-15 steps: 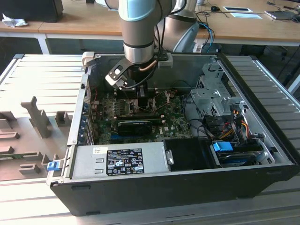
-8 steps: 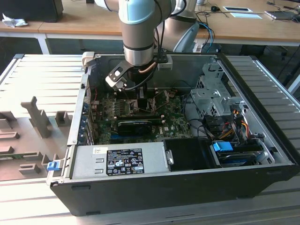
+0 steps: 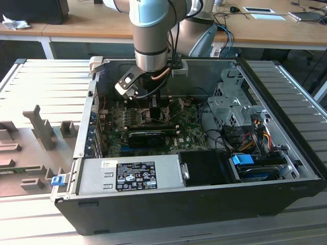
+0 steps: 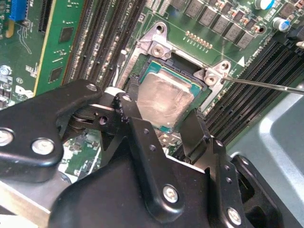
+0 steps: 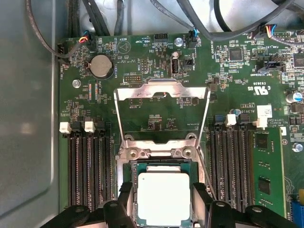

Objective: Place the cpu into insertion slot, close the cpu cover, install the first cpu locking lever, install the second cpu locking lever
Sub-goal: 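Place the cpu into insertion slot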

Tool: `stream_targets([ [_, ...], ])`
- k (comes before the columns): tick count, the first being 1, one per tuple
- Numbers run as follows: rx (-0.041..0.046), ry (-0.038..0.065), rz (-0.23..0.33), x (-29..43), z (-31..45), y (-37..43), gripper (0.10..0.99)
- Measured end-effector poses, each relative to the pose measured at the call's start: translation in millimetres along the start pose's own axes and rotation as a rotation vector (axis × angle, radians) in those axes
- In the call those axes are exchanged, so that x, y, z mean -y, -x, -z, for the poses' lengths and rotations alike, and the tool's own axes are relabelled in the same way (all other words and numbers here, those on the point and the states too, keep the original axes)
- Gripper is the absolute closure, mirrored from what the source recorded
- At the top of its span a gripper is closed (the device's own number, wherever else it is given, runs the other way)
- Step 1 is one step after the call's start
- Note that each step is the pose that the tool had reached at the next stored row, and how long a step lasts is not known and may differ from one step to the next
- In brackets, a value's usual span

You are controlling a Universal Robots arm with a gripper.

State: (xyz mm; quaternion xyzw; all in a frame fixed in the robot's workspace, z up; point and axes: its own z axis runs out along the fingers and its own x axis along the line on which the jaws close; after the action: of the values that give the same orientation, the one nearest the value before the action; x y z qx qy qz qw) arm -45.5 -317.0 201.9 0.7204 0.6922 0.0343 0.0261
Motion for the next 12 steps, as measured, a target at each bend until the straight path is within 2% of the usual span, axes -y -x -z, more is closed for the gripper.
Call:
stream_targets([
  [9, 0.0000, 0.000, 0.000, -1.6, -0.9, -2.8, 0.475],
  [12, -0.0002, 0.000, 0.000, -2.0, 3.9, -2.9, 0.475],
])
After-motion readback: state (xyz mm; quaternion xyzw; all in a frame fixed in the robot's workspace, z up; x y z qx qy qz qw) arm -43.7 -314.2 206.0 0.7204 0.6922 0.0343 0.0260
